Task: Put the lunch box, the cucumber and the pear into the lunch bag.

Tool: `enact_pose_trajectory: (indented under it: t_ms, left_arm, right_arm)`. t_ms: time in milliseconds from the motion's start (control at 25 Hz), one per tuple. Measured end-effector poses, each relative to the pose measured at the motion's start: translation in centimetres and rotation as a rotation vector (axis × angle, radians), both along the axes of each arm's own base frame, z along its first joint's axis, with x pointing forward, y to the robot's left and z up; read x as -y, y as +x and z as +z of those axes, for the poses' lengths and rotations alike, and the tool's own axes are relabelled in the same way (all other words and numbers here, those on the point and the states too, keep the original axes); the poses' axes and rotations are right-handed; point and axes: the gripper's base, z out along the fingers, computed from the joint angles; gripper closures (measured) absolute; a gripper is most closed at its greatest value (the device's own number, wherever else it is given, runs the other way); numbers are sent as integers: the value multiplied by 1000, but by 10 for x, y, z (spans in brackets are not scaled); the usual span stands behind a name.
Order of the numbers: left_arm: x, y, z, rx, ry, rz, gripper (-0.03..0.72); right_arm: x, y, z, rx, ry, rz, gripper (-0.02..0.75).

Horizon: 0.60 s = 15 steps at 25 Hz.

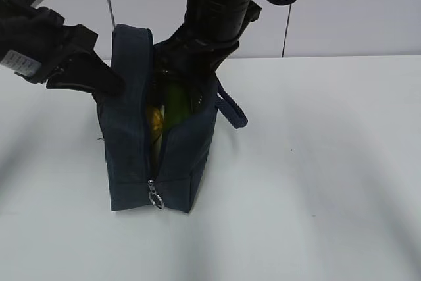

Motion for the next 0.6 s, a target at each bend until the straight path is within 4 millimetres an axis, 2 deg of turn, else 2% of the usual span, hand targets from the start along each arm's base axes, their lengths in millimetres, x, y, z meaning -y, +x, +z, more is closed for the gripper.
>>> enact_pose_trajectory:
  t_ms: [160,320,600]
  left_arm:
    - [7,2,-5,-15,-12,-7,673]
    - [17,1,-7,-13,-14,-24,673]
    - [21,6,-3,15,-13,-26,673]
  right_arm:
    - [12,3,9,21,2,-26,733]
    - [26,11,9,20,1,-61,733]
    - [27,11,9,2,25,-58,733]
